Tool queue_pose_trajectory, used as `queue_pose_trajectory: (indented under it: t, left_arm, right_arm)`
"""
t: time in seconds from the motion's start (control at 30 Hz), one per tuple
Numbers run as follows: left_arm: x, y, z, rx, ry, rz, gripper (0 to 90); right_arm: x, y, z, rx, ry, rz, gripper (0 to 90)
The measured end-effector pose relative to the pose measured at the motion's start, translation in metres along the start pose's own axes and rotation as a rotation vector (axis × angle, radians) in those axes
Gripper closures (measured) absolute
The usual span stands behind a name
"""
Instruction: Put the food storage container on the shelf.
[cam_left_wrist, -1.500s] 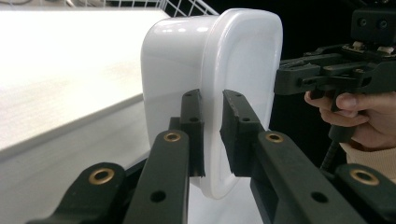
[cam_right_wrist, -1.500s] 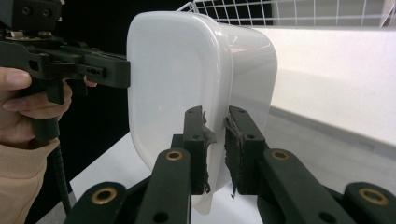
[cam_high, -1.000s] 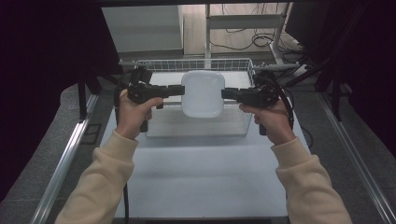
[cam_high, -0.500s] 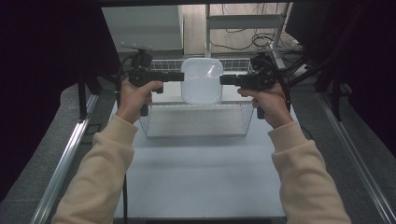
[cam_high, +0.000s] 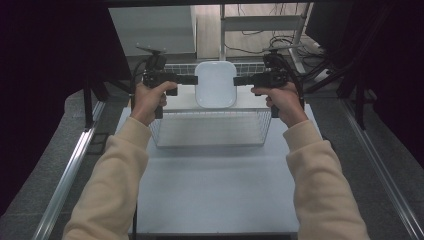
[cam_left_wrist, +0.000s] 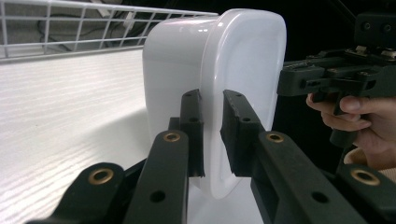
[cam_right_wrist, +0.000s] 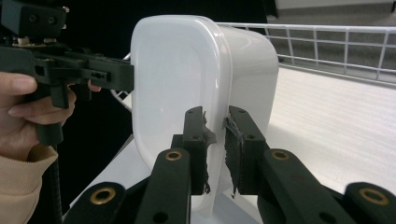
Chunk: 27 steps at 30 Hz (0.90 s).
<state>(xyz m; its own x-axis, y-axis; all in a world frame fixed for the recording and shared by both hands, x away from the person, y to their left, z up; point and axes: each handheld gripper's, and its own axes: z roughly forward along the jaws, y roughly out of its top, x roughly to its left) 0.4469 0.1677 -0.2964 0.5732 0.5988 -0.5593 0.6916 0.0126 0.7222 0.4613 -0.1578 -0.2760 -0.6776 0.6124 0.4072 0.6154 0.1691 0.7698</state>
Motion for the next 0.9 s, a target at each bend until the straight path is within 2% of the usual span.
queue_pose_trajectory:
  t: [0.03,0.07,0.23,0.37,0.4,0.43,0.47,0.5,0.53,0.63,0.77,0.9]
  left_arm:
    - [0.005,0.001,0.001,0.003,-0.012,-0.011,79.5]
    - [0.011,0.004,0.002,0.002,-0.035,-0.050,79.6]
    - [0.019,0.010,0.006,0.006,-0.052,-0.091,79.3]
    - [0.024,0.017,0.011,0.016,-0.050,-0.122,77.0]
    - [0.028,0.019,0.013,0.021,-0.053,-0.150,76.4]
    - [0.031,0.020,0.015,0.027,-0.059,-0.174,75.3]
    - [0.035,0.020,0.016,0.027,-0.067,-0.191,75.3]
    - [0.041,0.021,0.019,0.025,-0.079,-0.222,74.4]
    - [0.041,0.021,0.019,0.025,-0.079,-0.222,74.0]
    - [0.051,0.021,0.024,0.012,-0.107,-0.274,73.4]
    - [0.062,0.021,0.031,-0.002,-0.123,-0.319,73.1]
    - [0.068,0.019,0.034,-0.011,-0.129,-0.333,72.1]
  right_arm:
    - [-0.002,0.002,0.003,0.009,-0.004,0.008,77.6]
    - [-0.007,0.006,0.005,0.005,0.013,0.033,77.6]
    - [-0.015,0.014,0.013,0.023,0.018,0.071,75.1]
    - [-0.028,0.018,0.023,0.047,0.023,0.133,72.2]
    - [-0.031,0.019,0.024,0.054,0.029,0.147,71.7]
    - [-0.039,0.020,0.029,0.048,0.053,0.204,71.5]
    - [-0.039,0.020,0.029,0.048,0.053,0.204,71.5]
    - [-0.045,0.021,0.032,0.045,0.067,0.241,71.3]
    - [-0.045,0.021,0.032,0.045,0.067,0.241,71.3]
    - [-0.050,0.022,0.036,0.049,0.070,0.302,70.3]
    - [-0.052,0.022,0.038,0.058,0.063,0.334,68.5]
    - [-0.053,0.023,0.044,0.088,0.043,0.372,65.2]
